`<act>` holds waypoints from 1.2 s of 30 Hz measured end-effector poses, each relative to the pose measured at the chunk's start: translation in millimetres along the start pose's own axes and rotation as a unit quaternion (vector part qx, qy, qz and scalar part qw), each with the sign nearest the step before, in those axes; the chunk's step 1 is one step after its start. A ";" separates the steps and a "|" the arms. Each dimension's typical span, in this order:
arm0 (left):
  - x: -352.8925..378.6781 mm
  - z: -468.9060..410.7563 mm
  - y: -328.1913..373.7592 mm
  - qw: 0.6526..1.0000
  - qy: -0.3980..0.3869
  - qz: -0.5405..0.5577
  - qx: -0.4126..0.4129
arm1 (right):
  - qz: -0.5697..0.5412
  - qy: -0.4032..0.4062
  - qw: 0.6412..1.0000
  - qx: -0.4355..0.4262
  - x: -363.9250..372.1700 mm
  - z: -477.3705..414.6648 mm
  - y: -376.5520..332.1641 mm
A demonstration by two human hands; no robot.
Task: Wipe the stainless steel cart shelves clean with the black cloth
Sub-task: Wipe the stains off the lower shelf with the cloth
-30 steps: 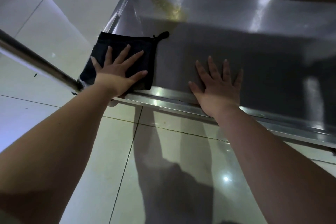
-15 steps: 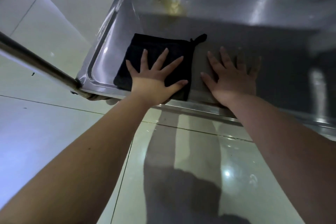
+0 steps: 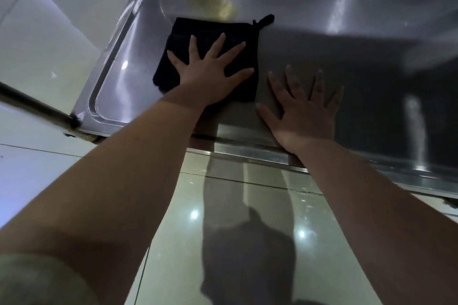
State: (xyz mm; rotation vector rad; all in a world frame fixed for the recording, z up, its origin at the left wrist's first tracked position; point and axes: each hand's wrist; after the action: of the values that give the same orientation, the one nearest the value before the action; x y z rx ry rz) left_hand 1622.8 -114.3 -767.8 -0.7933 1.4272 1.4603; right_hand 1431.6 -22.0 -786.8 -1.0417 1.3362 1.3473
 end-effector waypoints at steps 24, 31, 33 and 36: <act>15.3 47.1 -5.9 1.000 0.020 0.002 0.000 | 0.015 0.013 1.000 0.002 4.4 -0.4 1.5; 12.9 -58.8 39.1 1.000 -0.010 0.017 -0.015 | 0.011 0.005 1.000 -0.001 0.6 -1.0 -0.1; 16.2 -75.8 54.4 0.999 -0.021 0.024 -0.018 | 0.012 0.008 1.000 -0.001 1.1 -0.2 0.8; 21.4 -82.2 68.5 0.999 -0.022 0.015 -0.018 | 0.010 0.005 1.000 -0.005 1.6 -1.6 1.2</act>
State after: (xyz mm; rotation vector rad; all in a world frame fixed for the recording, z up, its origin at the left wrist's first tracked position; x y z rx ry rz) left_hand 1539.8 -185.2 -770.4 -0.7599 1.3896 1.5209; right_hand 1430.1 -23.4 -788.2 -1.0464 1.3516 1.3657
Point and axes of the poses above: each hand's wrist, its own z-axis away from the middle knuckle, its own x-axis out of the palm, y = z × x, and after that the axes turned 15 degrees about z, right-handed
